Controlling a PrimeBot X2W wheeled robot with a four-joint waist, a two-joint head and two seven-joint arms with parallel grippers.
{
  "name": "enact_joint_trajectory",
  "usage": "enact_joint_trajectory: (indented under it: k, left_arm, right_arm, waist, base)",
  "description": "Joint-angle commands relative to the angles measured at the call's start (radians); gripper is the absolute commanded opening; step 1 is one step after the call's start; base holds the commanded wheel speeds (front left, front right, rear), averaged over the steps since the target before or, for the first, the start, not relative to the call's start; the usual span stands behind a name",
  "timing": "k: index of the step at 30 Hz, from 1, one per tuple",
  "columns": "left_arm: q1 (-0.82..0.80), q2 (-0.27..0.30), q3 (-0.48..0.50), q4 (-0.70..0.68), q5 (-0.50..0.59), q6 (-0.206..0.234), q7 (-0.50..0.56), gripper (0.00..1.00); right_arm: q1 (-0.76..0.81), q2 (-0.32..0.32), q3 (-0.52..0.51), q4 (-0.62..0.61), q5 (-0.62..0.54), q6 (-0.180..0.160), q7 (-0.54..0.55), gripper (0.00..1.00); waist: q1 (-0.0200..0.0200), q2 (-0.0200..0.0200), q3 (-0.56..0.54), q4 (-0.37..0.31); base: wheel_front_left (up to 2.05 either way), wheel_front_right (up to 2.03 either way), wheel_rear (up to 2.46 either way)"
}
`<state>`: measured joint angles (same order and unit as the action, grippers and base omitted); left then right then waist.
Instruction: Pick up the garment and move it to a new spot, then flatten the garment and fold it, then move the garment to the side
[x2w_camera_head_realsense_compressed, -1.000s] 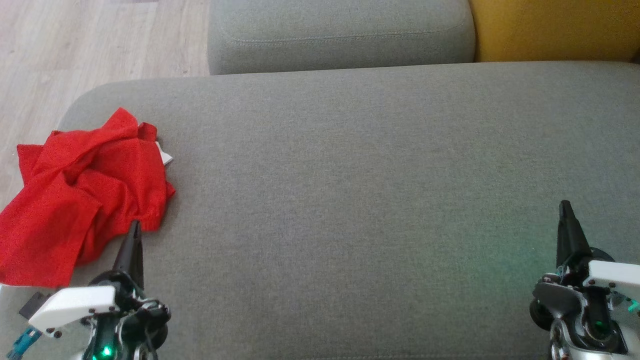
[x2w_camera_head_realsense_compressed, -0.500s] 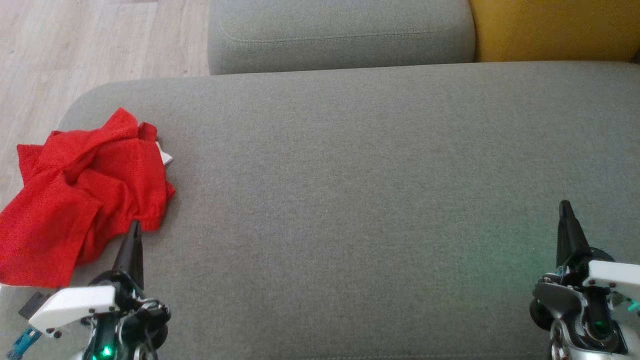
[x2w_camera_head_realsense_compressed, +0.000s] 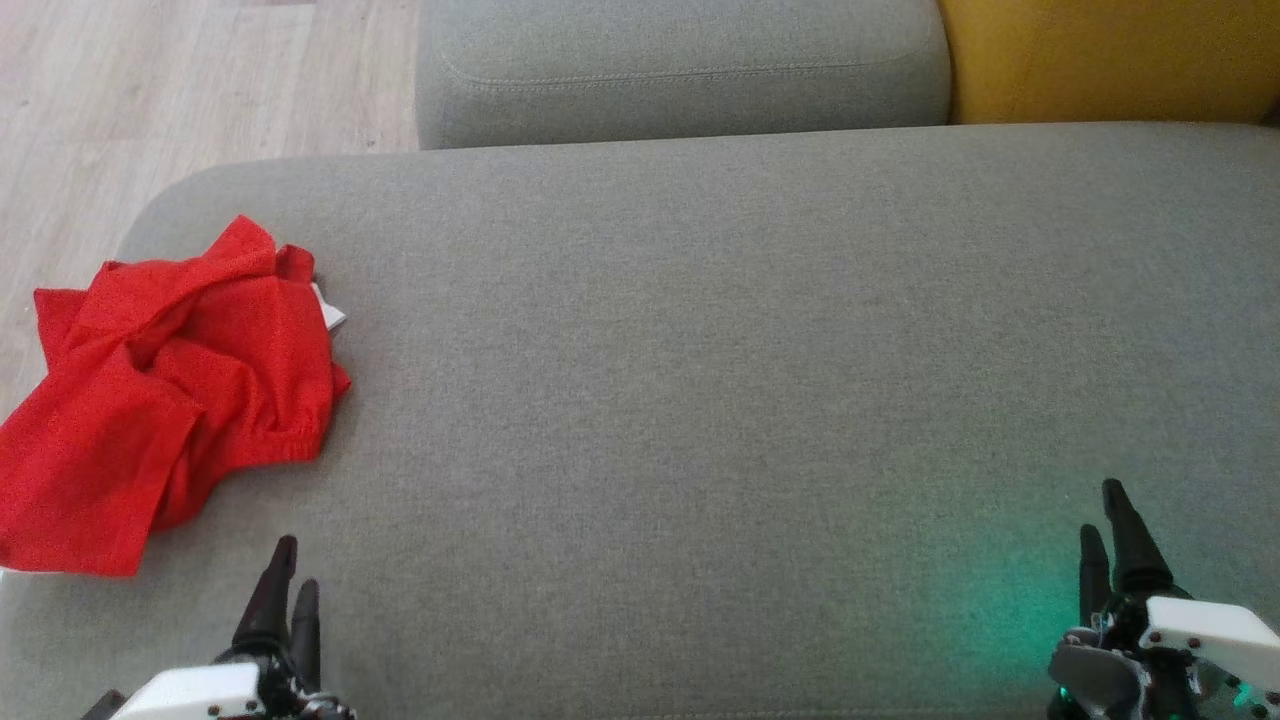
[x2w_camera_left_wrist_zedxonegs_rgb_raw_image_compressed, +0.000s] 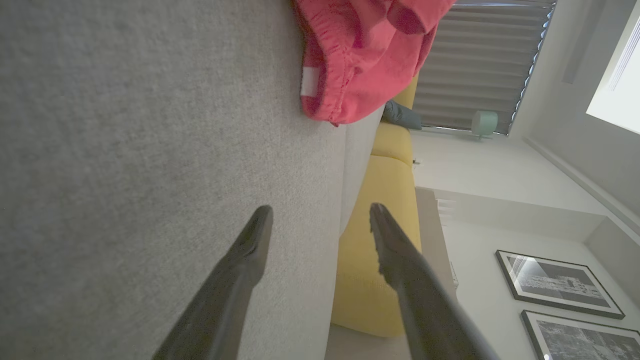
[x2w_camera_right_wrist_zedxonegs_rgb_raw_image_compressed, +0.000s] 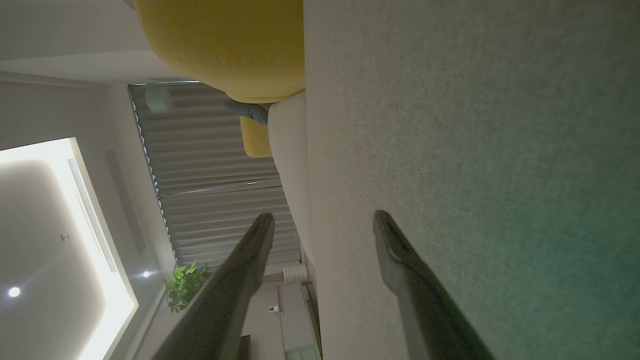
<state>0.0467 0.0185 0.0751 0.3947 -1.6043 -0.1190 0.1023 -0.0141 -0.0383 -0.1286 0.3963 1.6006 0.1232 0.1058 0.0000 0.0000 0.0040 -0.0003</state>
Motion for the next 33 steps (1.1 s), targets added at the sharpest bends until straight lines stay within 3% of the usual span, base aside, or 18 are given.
enact_joint_trajectory:
  k: [1,12,33]
  left_arm:
    - [-0.051,0.004,-0.002,-0.035,0.012,-0.003,-0.011,1.00]
    - [-0.065,0.006,0.002,-0.040,0.133,-0.002,-0.043,1.00]
    - [-0.096,0.011,-0.036,-0.036,0.447,0.036,-0.104,1.00]
  right_arm:
    - [-0.045,-0.003,0.010,-0.038,-0.008,0.003,-0.009,1.00]
    - [-0.064,-0.011,0.045,-0.040,-0.107,0.004,-0.043,1.00]
    - [-0.109,-0.007,0.086,-0.008,-0.446,0.004,-0.105,1.00]
  waist:
    - [0.0000,0.0000,0.000,0.000]
    - [0.0000,0.0000,0.003,-0.001]
    - [0.0000,0.0000,0.013,0.000]
  base:
    - [0.00,0.00,0.00]
    - [0.00,0.00,0.00]
    - [0.00,0.00,0.00]
